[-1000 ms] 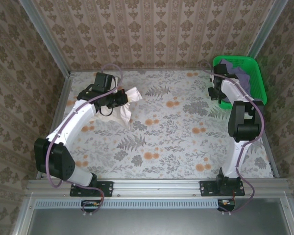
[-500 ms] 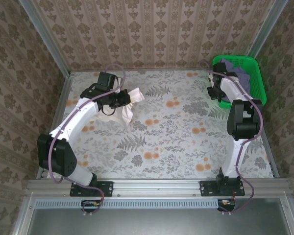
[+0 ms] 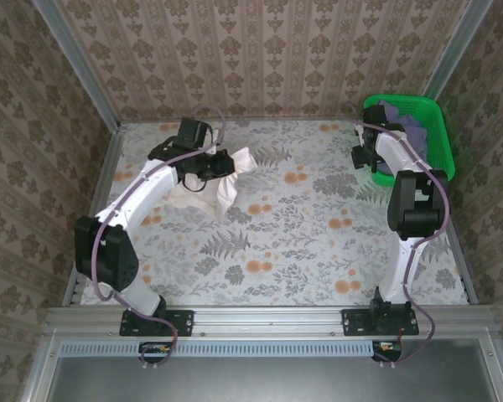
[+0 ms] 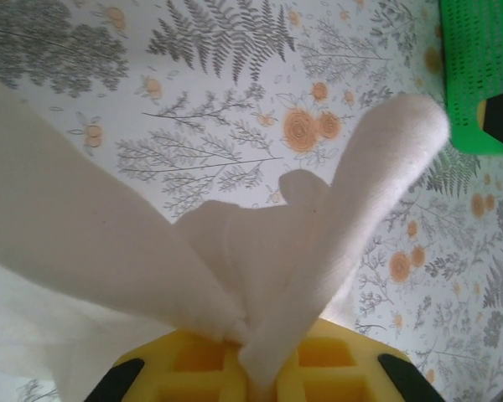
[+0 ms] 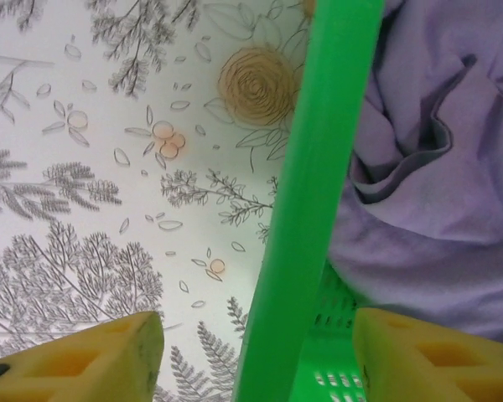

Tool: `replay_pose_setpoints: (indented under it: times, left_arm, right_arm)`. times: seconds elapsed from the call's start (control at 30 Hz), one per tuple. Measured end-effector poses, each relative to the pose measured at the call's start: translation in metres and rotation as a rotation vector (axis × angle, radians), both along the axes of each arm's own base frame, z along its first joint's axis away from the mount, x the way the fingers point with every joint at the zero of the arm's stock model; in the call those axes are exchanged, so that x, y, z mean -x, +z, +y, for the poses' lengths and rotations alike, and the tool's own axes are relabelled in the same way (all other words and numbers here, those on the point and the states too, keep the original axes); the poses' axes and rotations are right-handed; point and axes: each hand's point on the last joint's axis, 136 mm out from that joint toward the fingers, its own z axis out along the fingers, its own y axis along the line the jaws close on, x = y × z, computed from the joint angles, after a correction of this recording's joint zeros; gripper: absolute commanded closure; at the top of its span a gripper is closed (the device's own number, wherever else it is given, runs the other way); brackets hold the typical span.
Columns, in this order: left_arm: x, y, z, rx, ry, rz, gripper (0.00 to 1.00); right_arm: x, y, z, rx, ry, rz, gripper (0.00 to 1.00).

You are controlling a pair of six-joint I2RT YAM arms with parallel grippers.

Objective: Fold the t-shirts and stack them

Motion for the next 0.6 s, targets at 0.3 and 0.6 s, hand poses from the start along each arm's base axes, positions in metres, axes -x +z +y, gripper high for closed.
replay_pose_setpoints:
  times: [0.3, 0.6]
  left_arm:
    - [0.000, -0.019, -0.024, -0.062, -0.068, 0.068, 0.27]
    - [-0.016, -0.012, 0.122, -0.167, 0.364, 0.079, 0.33]
  right_arm:
    - [0.001, 0.090, 0.018, -0.030, -0.103, -0.229, 0.22]
    - [0.061, 0.150, 0.148, -0.545, -0.078, -0.462, 0.27]
